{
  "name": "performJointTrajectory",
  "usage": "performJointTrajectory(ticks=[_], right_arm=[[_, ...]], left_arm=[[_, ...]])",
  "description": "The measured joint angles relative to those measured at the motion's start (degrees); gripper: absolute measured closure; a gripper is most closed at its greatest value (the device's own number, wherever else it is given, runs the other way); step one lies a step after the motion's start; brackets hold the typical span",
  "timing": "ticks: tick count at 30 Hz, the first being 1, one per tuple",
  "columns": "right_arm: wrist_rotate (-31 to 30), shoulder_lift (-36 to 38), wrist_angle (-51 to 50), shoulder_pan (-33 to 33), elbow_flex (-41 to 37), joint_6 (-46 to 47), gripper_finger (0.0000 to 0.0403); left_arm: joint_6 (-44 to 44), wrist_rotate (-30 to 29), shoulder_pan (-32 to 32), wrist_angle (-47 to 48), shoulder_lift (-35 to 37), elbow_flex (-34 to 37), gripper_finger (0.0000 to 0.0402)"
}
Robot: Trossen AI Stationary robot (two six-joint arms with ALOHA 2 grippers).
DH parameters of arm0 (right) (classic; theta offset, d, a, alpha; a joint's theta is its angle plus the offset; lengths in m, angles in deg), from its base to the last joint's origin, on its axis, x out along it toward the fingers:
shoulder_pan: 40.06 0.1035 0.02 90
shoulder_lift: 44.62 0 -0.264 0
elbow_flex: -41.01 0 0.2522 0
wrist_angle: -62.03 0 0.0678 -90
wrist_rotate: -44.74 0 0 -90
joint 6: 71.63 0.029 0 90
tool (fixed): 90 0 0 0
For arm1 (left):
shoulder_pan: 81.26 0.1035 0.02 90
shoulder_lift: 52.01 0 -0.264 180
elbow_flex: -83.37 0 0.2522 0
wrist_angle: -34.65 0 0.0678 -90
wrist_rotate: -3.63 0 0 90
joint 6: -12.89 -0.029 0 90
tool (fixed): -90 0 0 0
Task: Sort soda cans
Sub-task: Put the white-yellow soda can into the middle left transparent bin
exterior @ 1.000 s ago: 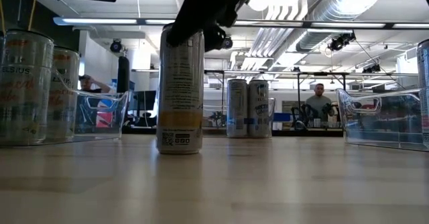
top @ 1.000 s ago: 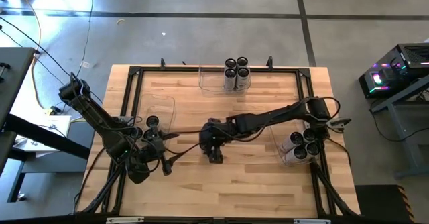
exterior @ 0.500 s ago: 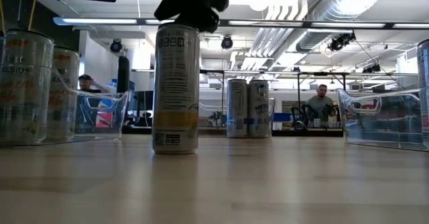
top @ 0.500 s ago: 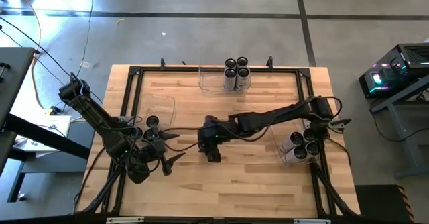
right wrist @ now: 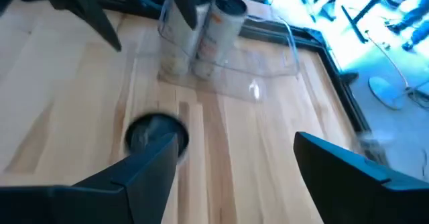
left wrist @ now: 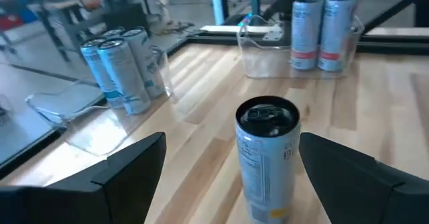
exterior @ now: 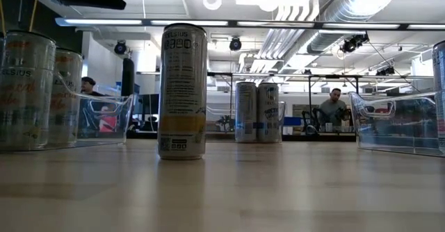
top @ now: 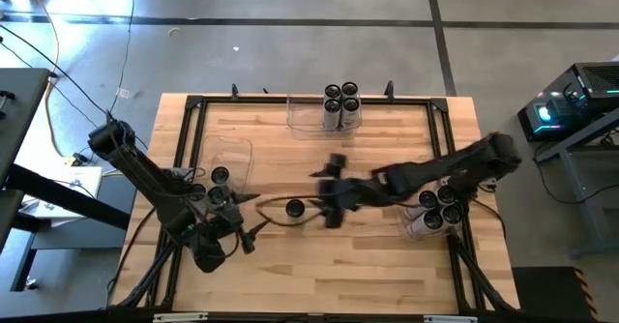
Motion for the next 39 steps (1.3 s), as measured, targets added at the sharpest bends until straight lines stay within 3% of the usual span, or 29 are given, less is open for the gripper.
performJointTrajectory(ticks=[3,6,10,14,19,26,34,39], right_arm=[[-3.5,8.9,3.5,1.9,-12.6,8.5,0.0111],[-7.4,16.7,11.0,4.8,-24.6,16.3,0.0111],[-11.7,23.5,25.2,9.4,-37.3,20.7,0.0111],[-14.8,26.1,37.4,12.5,-45.1,20.4,0.0111],[-14.9,25.7,41.1,13.9,-47.4,20.4,0.0111],[-14.5,25.6,41.0,13.9,-47.4,20.1,0.0111],[-14.4,25.6,40.9,13.9,-47.4,20.3,0.0111],[-14.4,25.6,40.9,13.9,-47.4,20.5,0.0111]], left_arm=[[-0.8,-0.7,1.6,-4.1,-2.9,0.0,0.0064],[-2.2,3.4,5.4,-9.7,-5.0,0.0,0.0064],[-11.3,16.7,12.1,-17.5,-5.7,0.0,0.0063],[-20.6,31.3,18.0,-25.5,-5.7,0.0,0.006],[-23.4,33.9,21.9,-25.2,-5.7,0.0,0.006],[-21.9,39.7,22.1,-25.0,-7.0,0.0,0.006],[-20.5,38.3,21.5,-24.9,-9.6,0.1,0.0065],[-20.3,38.2,21.6,-25.1,-9.6,0.1,0.0104]])
